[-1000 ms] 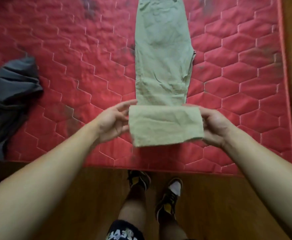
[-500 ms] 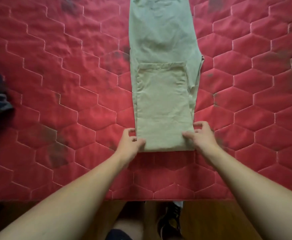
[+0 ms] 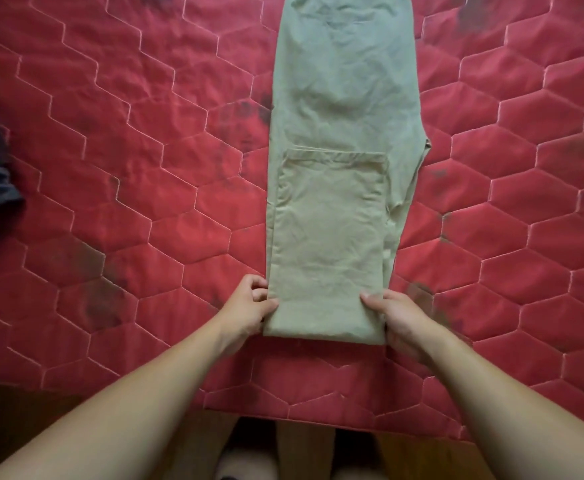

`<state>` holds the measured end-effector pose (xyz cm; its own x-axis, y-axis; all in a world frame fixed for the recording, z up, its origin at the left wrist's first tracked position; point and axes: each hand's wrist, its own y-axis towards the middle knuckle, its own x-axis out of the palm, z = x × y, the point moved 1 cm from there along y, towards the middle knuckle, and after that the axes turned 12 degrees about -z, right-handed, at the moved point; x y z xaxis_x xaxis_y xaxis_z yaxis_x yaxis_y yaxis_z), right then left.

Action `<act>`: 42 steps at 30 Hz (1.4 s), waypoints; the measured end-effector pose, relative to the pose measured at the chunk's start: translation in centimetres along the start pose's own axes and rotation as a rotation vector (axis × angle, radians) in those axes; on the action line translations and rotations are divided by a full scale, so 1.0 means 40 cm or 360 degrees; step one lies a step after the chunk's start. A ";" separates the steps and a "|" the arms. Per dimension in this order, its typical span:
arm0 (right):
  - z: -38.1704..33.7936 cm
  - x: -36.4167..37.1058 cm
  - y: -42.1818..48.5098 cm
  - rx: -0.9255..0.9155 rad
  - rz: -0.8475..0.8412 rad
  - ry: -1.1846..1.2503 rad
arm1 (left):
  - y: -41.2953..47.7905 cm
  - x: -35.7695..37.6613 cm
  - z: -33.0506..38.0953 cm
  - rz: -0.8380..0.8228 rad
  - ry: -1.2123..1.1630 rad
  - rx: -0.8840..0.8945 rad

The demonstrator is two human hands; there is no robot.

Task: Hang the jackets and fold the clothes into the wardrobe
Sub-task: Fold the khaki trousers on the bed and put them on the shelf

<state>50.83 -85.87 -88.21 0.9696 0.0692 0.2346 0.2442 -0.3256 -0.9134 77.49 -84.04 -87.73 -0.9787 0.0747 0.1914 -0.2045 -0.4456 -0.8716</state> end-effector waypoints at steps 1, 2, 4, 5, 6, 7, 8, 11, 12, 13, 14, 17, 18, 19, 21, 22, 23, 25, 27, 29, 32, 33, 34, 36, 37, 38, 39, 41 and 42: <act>0.018 -0.006 -0.008 0.0040 -0.0018 0.0000 | -0.010 0.005 -0.018 0.0003 -0.0011 -0.0033; 0.034 -0.010 -0.018 0.0082 -0.0030 -0.0011 | -0.021 0.013 -0.036 0.0001 -0.0024 -0.0068; 0.054 -0.012 -0.041 0.0150 -0.0061 -0.0035 | -0.046 0.030 -0.060 -0.0003 -0.0042 -0.0136; 0.055 -0.011 -0.049 0.0166 -0.0059 -0.0053 | -0.055 0.036 -0.065 0.0014 -0.0043 -0.0155; 0.047 -0.010 -0.052 0.0170 -0.0051 -0.0080 | -0.058 0.040 -0.061 0.0043 -0.0041 -0.0161; 0.031 -0.014 -0.048 0.0161 -0.0040 -0.0108 | -0.056 0.043 -0.049 0.0067 -0.0036 -0.0148; 0.009 -0.015 -0.042 0.0135 -0.0039 -0.0125 | -0.049 0.045 -0.031 0.0084 -0.0038 -0.0116; -0.098 -0.019 0.002 -0.0060 -0.0020 -0.0226 | 0.009 0.041 0.072 0.0186 -0.0032 0.0046; -0.144 -0.017 0.023 -0.0135 -0.0008 -0.0260 | 0.038 0.035 0.114 0.0222 -0.0033 0.0116; -0.193 -0.014 0.045 -0.0212 0.0008 -0.0298 | 0.067 0.030 0.159 0.0245 -0.0027 0.0189; -0.246 -0.011 0.069 -0.0290 0.0034 -0.0331 | 0.098 0.028 0.204 0.0255 -0.0013 0.0261; -0.349 -0.012 0.141 -0.0460 0.0150 -0.0391 | 0.174 0.021 0.305 0.0238 0.0034 0.0430; -0.361 -0.015 0.158 -0.0482 0.0184 -0.0418 | 0.191 0.018 0.324 0.0225 0.0053 0.0469; -0.363 -0.017 0.163 -0.0492 0.0200 -0.0434 | 0.203 0.018 0.334 0.0211 0.0059 0.0486; -0.354 -0.017 0.159 -0.0521 0.0199 -0.0424 | 0.209 0.015 0.334 0.0182 0.0042 0.0470; -0.349 -0.014 0.152 -0.0532 0.0201 -0.0409 | 0.205 0.013 0.330 0.0173 0.0025 0.0446; -0.345 -0.008 0.142 -0.0535 0.0200 -0.0401 | 0.199 0.011 0.327 0.0170 0.0010 0.0419; -0.362 0.001 0.125 -0.0541 0.0201 -0.0397 | 0.181 0.011 0.343 0.0166 0.0014 0.0421; -0.431 0.015 0.110 -0.0604 0.0197 -0.0387 | 0.168 0.010 0.415 0.0178 0.0004 0.0510; -0.559 0.034 0.098 -0.0776 0.0205 -0.0368 | 0.176 -0.006 0.537 0.0226 -0.0012 0.0661; -0.772 0.051 0.080 -0.0945 0.0102 -0.0312 | 0.216 -0.036 0.720 0.0135 -0.0082 0.0730; -0.809 0.047 0.085 -0.0866 0.0071 -0.0373 | 0.232 -0.046 0.744 0.0080 -0.0045 0.0614; -0.818 0.036 0.098 -0.0713 0.0052 -0.0469 | 0.247 -0.057 0.743 0.0042 0.0040 0.0444; -0.758 0.004 0.134 -0.0342 0.0016 -0.0644 | 0.264 -0.072 0.685 -0.0011 0.0165 0.0145; -0.700 -0.011 0.150 -0.0211 0.0006 -0.0623 | 0.260 -0.070 0.640 -0.0025 0.0149 0.0061; -0.634 -0.021 0.158 -0.0119 -0.0012 -0.0539 | 0.255 -0.069 0.590 -0.0030 0.0090 0.0015; -0.566 -0.028 0.158 -0.0040 -0.0042 -0.0444 | 0.246 -0.067 0.537 -0.0038 0.0014 -0.0009; -0.439 -0.034 0.137 0.0127 -0.0134 -0.0290 | 0.209 -0.054 0.436 -0.0073 -0.0102 -0.0056; -0.385 -0.036 0.120 0.0196 -0.0170 -0.0212 | 0.189 -0.047 0.386 -0.0112 -0.0126 -0.0093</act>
<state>50.38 -102.05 -87.81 0.9294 0.2237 0.2937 0.3375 -0.1927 -0.9214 78.11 -101.34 -87.70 -0.9578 0.0324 0.2857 -0.2754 -0.3889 -0.8792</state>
